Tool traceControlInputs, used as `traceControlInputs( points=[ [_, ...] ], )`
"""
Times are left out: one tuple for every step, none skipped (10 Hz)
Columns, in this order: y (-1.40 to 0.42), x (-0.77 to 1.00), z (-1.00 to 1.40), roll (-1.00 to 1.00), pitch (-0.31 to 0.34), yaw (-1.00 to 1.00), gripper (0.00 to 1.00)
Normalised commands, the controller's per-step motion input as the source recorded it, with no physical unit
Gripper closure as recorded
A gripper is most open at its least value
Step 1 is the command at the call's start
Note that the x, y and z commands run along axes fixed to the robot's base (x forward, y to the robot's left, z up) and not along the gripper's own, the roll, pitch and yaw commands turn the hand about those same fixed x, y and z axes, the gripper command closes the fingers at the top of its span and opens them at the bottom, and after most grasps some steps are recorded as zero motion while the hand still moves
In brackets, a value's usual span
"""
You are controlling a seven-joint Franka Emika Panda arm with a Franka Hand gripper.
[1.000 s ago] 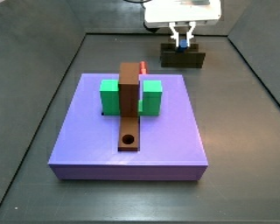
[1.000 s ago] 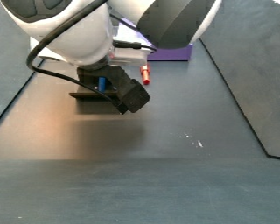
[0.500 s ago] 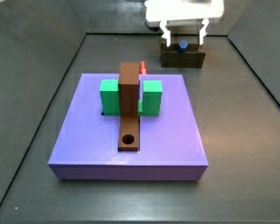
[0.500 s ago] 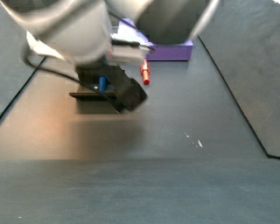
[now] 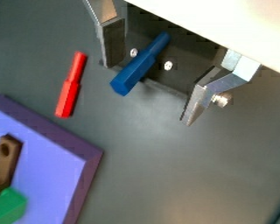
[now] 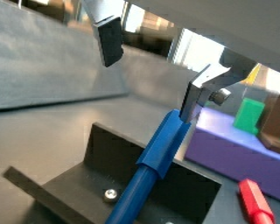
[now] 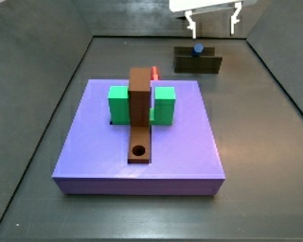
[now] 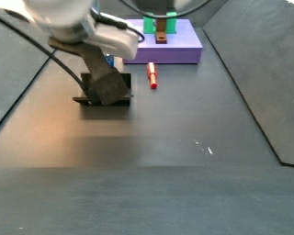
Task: Pick up the blue object. Move up. Place the blue object on the fixture. Regrasp the blue object. Move to above the board. Insert the blue object.
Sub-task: Regrasp the blue object.
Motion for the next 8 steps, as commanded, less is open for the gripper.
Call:
traceControlInputs(
  points=[
    [0.00, -0.12, 0.13, 1.00, 0.371, 0.00, 0.00],
    [0.00, -0.14, 0.15, 1.00, 0.409, 0.00, 0.00],
    [0.00, -0.14, 0.15, 1.00, 0.423, 0.00, 0.00],
    [0.00, -0.03, 0.11, 1.00, 0.394, 0.14, 0.00],
    [0.00, 0.00, 0.05, 1.00, 0.311, 0.35, 0.00],
    [0.00, 0.26, 0.05, 1.00, 0.000, 0.34, 0.00],
    [0.00, 0.03, 0.16, 1.00, -0.629, 0.10, 0.00],
    [0.04, 0.00, 0.09, 1.00, -0.574, 0.00, 0.00]
  ],
)
